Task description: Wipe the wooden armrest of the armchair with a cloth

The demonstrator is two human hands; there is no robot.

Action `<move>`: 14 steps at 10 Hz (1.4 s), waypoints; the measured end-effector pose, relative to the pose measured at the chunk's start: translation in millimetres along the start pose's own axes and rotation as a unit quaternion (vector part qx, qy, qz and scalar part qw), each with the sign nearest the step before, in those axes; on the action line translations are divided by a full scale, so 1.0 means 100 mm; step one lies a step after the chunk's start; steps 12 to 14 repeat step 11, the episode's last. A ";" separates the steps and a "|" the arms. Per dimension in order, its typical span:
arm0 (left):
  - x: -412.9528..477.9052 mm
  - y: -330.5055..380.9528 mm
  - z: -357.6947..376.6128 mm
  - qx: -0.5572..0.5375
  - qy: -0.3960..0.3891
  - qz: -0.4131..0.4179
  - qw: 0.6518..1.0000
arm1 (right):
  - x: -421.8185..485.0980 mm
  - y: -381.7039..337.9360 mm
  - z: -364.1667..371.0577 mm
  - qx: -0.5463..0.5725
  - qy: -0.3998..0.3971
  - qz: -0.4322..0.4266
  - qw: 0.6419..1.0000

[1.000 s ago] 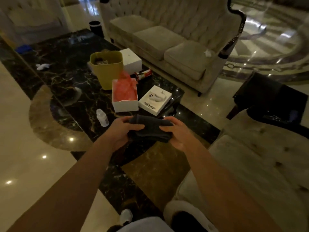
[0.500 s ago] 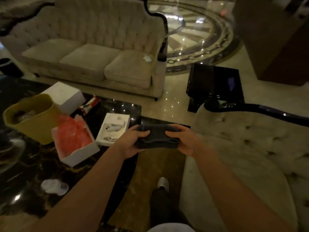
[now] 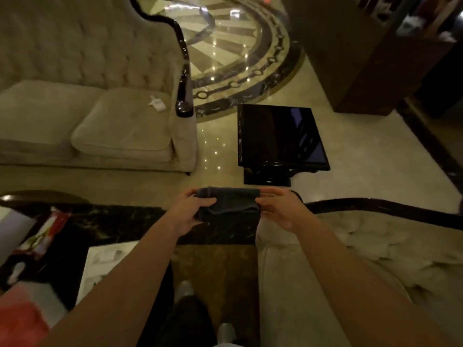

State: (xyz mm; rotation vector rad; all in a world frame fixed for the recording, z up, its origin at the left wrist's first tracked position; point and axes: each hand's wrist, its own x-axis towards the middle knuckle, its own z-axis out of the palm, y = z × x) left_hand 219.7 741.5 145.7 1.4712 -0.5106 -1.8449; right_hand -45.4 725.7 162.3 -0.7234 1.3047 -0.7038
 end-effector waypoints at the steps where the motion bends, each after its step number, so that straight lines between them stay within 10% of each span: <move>1: 0.62 0.46 0.07 0.028 0.001 0.003 1.000 | 0.47 -0.34 -0.02 0.006 0.023 -0.011 1.000; 5: 2.60 1.60 0.80 0.170 0.010 -0.095 0.981 | 2.26 -0.91 -0.44 0.044 0.172 0.100 0.979; 10: 6.46 1.37 1.51 0.069 0.118 -0.184 0.973 | 6.39 -0.50 -1.79 -0.001 0.188 0.188 0.964; 14: 6.86 1.20 1.45 0.100 0.120 -0.198 0.968 | 6.72 -0.28 -1.94 0.014 0.162 0.234 0.959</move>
